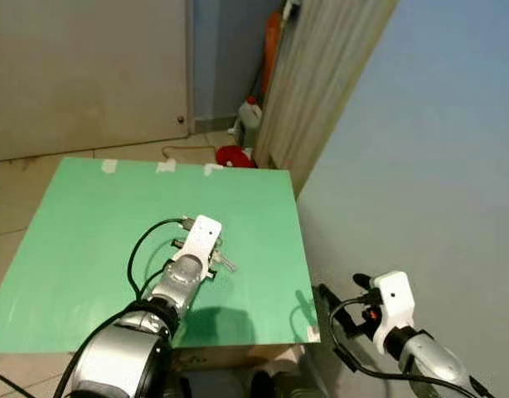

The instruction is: Hang keys on a hook

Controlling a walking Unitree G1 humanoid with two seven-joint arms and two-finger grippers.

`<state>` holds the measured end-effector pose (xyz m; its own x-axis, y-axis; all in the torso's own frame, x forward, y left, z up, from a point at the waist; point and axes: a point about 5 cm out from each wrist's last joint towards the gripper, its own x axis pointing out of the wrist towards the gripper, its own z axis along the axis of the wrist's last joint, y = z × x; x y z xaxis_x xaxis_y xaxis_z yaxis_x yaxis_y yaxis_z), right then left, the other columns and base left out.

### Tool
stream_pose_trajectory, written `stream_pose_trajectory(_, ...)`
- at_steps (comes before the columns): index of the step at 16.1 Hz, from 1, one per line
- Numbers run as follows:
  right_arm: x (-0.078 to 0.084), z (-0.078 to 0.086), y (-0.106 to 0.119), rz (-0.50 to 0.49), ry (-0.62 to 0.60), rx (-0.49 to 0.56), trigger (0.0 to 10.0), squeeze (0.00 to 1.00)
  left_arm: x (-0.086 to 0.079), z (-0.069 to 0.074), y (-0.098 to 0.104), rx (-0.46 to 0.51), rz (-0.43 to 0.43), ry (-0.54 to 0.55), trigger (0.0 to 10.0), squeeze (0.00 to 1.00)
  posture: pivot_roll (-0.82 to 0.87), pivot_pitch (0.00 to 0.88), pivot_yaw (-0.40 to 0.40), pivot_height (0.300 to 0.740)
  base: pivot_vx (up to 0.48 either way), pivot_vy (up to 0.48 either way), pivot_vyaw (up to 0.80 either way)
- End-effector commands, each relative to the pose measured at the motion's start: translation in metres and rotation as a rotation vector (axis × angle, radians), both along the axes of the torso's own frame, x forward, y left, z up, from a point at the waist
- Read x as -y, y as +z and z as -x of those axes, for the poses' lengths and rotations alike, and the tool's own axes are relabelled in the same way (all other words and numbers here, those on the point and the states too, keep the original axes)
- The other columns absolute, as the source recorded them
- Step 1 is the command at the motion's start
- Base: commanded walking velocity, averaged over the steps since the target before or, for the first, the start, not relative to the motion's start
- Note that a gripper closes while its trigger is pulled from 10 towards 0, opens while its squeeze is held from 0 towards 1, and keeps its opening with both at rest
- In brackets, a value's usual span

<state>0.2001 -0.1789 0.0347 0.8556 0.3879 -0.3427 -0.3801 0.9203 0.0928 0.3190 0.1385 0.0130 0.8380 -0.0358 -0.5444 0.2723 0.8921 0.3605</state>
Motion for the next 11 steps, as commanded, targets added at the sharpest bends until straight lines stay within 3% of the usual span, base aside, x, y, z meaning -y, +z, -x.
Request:
stream_pose_trajectory(1, 0.010, 0.004, 0.003, 0.013, -0.033, -0.006, 10.0, 0.00, 0.005, 0.006, -0.006, 0.004, -0.067, -0.041, 10.0, 1.00, -0.28, 0.182, -0.152, 0.740, 0.000, 0.000, 0.00)
stream_pose_trajectory(5, 0.012, 0.019, 0.007, 0.000, -0.020, -0.030, 10.0, 0.00, 0.004, 0.006, -0.006, 0.028, -0.159, -0.086, 10.0, 1.00, -0.31, 0.216, -0.168, 0.740, 0.000, 0.000, 0.00)
stream_pose_trajectory(8, 0.009, 0.027, 0.018, -0.047, 0.085, -0.048, 10.0, 0.00, -0.004, 0.003, -0.002, 0.064, -0.234, -0.100, 10.0, 1.00, -0.33, 0.235, -0.175, 0.740, 0.000, 0.000, 0.00)
stream_pose_trajectory(11, 0.009, 0.031, 0.018, -0.049, 0.109, -0.072, 10.0, 0.00, -0.005, 0.002, -0.001, 0.069, -0.208, -0.103, 10.0, 1.00, -0.33, 0.242, -0.175, 0.740, 0.000, 0.000, 0.00)
